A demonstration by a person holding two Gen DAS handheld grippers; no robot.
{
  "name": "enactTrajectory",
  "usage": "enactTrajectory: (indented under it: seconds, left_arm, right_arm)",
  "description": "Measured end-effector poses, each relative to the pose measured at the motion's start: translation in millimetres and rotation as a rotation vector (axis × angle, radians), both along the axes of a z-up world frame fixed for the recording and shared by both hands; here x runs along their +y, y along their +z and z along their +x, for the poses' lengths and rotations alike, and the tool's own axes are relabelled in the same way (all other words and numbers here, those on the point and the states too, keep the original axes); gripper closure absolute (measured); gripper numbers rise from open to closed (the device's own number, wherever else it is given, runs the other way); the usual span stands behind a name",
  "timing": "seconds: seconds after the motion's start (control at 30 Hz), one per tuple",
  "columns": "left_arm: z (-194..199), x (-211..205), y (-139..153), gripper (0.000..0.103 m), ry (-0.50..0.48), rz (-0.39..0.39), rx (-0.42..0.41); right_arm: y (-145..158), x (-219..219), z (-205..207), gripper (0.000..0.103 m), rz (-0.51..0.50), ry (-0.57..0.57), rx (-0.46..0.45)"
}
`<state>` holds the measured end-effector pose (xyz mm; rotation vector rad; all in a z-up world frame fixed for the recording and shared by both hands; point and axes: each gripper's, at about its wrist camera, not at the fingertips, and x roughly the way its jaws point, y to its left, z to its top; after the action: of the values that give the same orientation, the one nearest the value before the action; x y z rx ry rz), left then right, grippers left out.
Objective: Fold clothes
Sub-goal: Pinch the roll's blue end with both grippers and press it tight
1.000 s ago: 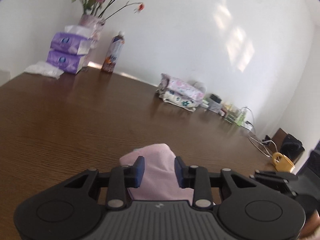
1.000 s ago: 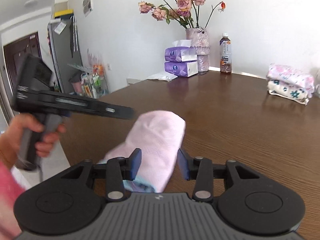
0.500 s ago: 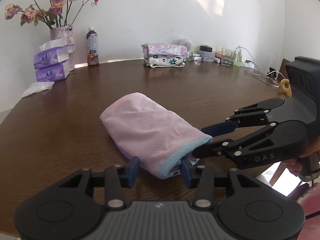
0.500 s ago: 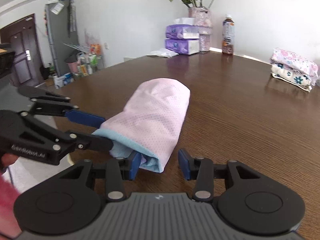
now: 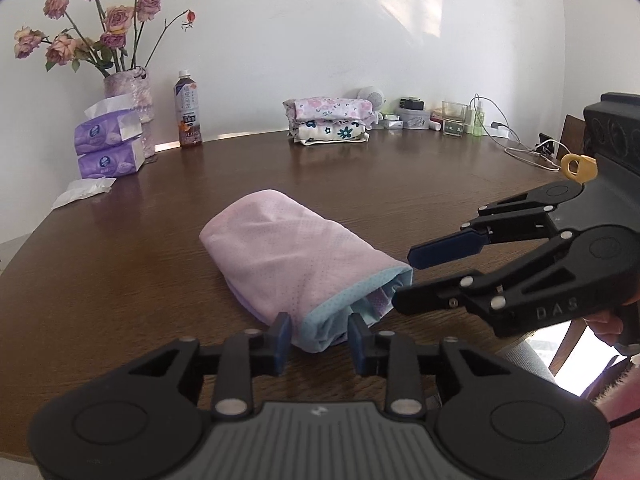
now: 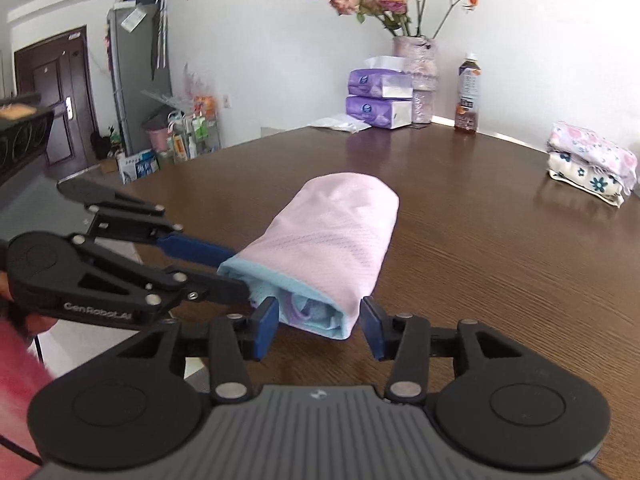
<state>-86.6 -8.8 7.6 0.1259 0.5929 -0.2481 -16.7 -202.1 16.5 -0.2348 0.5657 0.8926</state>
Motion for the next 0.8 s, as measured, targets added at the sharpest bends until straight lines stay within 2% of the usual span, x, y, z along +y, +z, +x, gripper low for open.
enactTrajectory:
  seconds: [0.1,0.17,0.23,0.3,0.4,0.47,0.5,0.53,0.67,0.7,0.73,0.8]
  left_arm:
    - [4,-1,-3,0.076,0.012,0.022,0.006]
    - [5,0,-5,0.085,0.011,0.011,0.014]
    - [5,1,-6,0.091,0.01,0.008,0.018]
    - [4,1,-7,0.092,0.01,0.004,0.019]
    - [4,0,-7,0.092,0.006,-0.005,0.02]
    - [4,1,-6,0.082,0.004,-0.015,0.026]
    - [2,2,-5,0.073,-0.001,-0.025,0.028]
    - [1,3,-4,0.066,-0.005,-0.036,0.027]
    - [1,2,-2,0.064,-0.006,-0.033,0.007]
    - [2,1,-1,0.067,-0.006,-0.025,0.0]
    - [3,-1,-1,0.073,-0.008,-0.014,-0.003]
    - [6,-3,-3,0.091,-0.016,-0.001,0.008]
  right_arm:
    - [-6,11,5,0.059,-0.039,-0.031,-0.006]
    - [-8,14,12,0.068,-0.026,-0.058,0.016]
    - [-8,15,17,0.085,-0.005,-0.078,0.042]
    - [-8,15,21,0.087,0.006,-0.091,0.054]
    - [-9,12,23,0.087,0.012,-0.091,0.063]
    - [-8,7,23,0.077,0.024,-0.085,0.08]
    - [-6,3,22,0.068,0.033,-0.081,0.08]
    - [-5,0,19,0.066,0.04,-0.078,0.071]
    - [-5,-3,19,0.066,0.029,-0.093,0.046]
    - [-6,-1,21,0.072,0.027,-0.098,0.049]
    - [-7,0,23,0.083,0.025,-0.102,0.052]
    - [-8,3,26,0.091,0.02,-0.11,0.053]
